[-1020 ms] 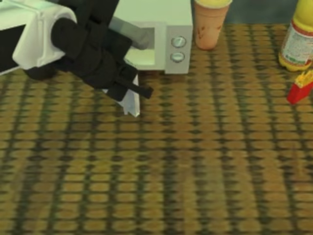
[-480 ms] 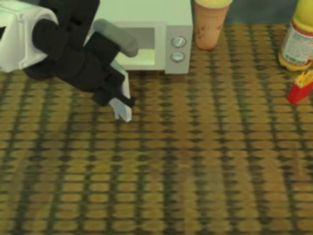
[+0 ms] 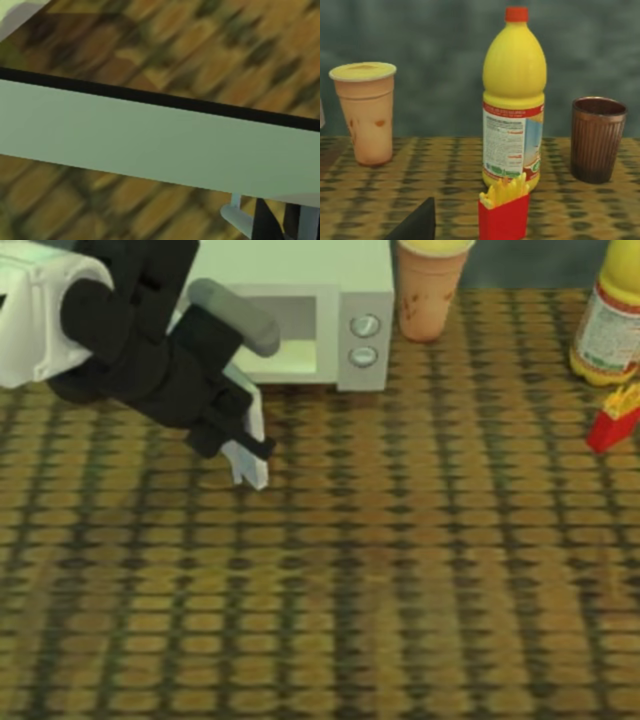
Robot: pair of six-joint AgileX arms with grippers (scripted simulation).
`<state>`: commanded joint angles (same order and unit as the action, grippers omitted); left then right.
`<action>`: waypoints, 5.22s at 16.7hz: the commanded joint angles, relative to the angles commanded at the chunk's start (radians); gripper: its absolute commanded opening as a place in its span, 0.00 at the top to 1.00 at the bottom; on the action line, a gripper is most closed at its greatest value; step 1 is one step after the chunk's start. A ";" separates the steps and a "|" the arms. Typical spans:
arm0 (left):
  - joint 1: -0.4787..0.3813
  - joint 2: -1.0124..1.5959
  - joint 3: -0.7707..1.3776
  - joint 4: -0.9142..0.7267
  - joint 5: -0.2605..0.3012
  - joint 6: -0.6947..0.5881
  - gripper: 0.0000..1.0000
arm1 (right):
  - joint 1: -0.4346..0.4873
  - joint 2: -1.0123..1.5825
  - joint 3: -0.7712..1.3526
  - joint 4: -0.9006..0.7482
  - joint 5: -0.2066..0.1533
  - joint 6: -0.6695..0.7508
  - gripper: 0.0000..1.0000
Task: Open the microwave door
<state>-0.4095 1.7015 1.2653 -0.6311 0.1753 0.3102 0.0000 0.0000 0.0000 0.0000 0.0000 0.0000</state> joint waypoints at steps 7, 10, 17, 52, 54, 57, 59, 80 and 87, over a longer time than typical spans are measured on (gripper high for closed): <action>0.000 0.000 0.000 0.000 0.000 0.000 1.00 | 0.000 0.000 0.000 0.000 0.000 0.000 0.00; 0.000 0.000 0.000 0.000 0.000 0.000 1.00 | 0.000 0.000 0.000 0.000 0.000 0.000 0.00; 0.000 0.000 0.000 0.000 0.000 0.000 1.00 | 0.000 0.000 0.000 0.000 0.000 0.000 0.00; 0.078 -0.034 -0.033 -0.044 0.098 0.191 1.00 | 0.000 0.000 0.000 0.000 0.000 0.000 0.00; 0.078 -0.034 -0.033 -0.044 0.098 0.191 1.00 | 0.000 0.000 0.000 0.000 0.000 0.000 0.00; 0.077 -0.031 -0.036 -0.046 0.102 0.193 1.00 | 0.000 0.000 0.000 0.000 0.000 0.000 0.00; 0.089 -0.033 -0.033 -0.055 0.113 0.224 1.00 | 0.000 0.000 0.000 0.000 0.000 0.000 0.00; 0.167 -0.042 -0.033 -0.120 0.192 0.408 1.00 | 0.000 0.000 0.000 0.000 0.000 0.000 0.00; 0.167 -0.042 -0.033 -0.120 0.192 0.408 1.00 | 0.000 0.000 0.000 0.000 0.000 0.000 0.00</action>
<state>-0.2427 1.6599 1.2319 -0.7515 0.3676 0.7182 0.0000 0.0000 0.0000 0.0000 0.0000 0.0000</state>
